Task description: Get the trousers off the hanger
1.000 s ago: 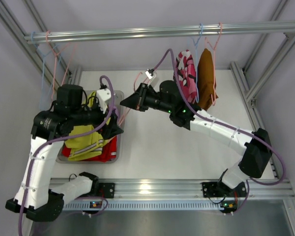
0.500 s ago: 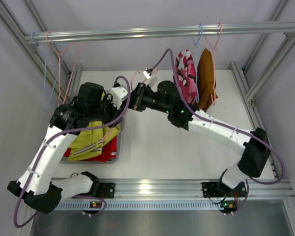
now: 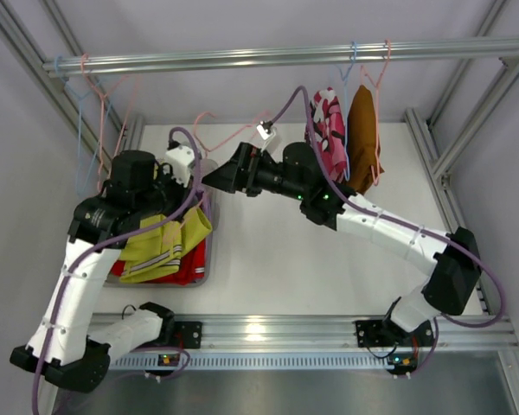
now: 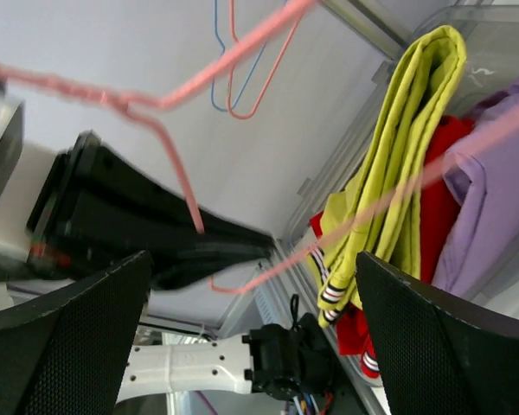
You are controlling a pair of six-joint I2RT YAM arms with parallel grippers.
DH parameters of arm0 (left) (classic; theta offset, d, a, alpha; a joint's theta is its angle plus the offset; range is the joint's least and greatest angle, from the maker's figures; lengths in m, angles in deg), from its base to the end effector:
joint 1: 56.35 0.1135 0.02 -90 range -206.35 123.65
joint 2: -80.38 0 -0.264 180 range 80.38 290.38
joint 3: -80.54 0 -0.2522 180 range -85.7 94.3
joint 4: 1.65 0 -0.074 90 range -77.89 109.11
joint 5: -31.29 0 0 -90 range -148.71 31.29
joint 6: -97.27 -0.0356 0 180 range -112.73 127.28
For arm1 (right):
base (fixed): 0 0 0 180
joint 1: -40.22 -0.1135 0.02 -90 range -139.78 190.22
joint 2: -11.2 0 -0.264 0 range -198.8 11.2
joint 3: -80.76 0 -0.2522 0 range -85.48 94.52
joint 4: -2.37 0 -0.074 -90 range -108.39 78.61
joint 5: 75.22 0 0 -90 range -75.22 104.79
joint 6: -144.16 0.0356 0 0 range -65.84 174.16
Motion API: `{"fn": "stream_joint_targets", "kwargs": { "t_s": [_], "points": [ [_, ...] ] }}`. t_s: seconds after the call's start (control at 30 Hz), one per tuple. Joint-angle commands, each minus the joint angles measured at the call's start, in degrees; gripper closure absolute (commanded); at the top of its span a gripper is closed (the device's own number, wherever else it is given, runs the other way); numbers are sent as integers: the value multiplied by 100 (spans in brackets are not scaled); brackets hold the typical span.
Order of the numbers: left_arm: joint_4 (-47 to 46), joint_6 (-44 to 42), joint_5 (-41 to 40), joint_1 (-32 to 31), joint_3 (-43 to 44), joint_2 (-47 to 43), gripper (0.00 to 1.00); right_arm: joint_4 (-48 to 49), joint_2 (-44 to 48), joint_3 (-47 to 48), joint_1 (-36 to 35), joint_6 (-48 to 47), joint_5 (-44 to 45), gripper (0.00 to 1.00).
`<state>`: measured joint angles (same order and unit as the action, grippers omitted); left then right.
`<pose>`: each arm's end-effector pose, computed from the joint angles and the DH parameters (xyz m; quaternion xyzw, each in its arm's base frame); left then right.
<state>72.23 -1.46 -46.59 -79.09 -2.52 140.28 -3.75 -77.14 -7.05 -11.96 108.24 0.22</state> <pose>0.1594 -0.0749 0.4286 0.2866 0.8432 -0.1480 0.4301 0.2213 0.2996 0.3900 -0.0759 0.7165 0.6047 0.3393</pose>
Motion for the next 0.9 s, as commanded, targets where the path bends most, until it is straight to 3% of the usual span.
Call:
{"fn": "stream_joint_targets", "kwargs": {
  "t_s": [0.0,0.2,0.4,0.53,0.7,0.87],
  "points": [
    [-132,319,-219,664,-38,-224,100,142,675,-152,138,-608,7,1],
    [149,521,-280,1561,294,-93,100,-78,1414,-478,200,-1487,-11,1],
    [456,574,-210,2230,1787,802,100,-306,1924,-689,217,-2112,42,0],
    [746,495,123,3019,3034,1768,100,-368,2083,-785,252,-2209,94,1],
    [914,434,-34,3135,3949,2596,100,-368,2154,-821,270,-2192,68,1],
    [870,434,-210,3127,4216,3176,100,-325,2198,-891,288,-2148,68,0]
  ]
}}
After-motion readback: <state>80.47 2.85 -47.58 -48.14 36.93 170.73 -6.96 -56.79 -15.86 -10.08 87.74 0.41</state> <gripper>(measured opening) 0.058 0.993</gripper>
